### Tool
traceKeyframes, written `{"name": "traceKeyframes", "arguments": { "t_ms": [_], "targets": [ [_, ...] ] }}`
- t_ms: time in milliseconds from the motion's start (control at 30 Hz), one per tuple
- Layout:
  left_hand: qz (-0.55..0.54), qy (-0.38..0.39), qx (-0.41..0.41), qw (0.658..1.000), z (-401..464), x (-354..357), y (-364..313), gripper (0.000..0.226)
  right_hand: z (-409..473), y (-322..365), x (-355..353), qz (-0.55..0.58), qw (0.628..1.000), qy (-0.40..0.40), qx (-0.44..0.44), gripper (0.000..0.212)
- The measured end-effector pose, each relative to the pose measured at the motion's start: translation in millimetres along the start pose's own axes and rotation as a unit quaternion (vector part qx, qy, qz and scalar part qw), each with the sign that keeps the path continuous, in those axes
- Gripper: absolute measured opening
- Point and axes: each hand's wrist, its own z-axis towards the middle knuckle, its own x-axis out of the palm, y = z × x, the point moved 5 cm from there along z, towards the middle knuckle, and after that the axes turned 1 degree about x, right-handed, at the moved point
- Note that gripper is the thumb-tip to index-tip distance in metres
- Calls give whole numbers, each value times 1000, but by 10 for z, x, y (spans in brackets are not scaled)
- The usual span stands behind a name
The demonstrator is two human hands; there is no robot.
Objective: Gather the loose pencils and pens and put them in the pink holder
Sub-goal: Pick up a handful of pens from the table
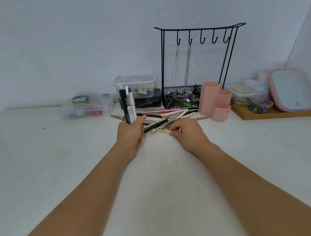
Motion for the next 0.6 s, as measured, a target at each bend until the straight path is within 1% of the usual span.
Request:
{"name": "traceKeyframes", "arguments": {
  "t_ms": [133, 200, 267, 300, 367, 467, 533, 600],
  "targets": [
    [27, 7, 4, 1000, 7, 30, 15, 22, 8, -83, -109, -12, 1000, 18, 17, 8],
    [37, 11, 4, 999, 1, 33, 17, 23, 28, -132, -214, 6, 1000, 14, 23, 12],
    [46, 15, 5, 999, -12, 40, 15, 25, 39, -159, -336, 56, 998, 7, 35, 13],
    [49, 15, 5, 999, -15, 46, 15, 26, 34, -169, -399, 103, 994, 0, 46, 12],
    [53, 16, 1, 998, -17, 52, 19, 27, 26, -204, -500, 208, 975, -25, 72, 8],
    [57, 18, 2, 998, -16, 65, 19, 28, 34, -278, -569, 328, 936, -68, 107, 12],
    [60, 22, 3, 998, -16, 77, 26, 28, 38, -303, -568, 398, 904, -84, 131, 14],
    [62, 26, 4, 998, -20, 85, 30, 30, 34, -309, -540, 479, 860, -86, 154, 14]
  ]
}}
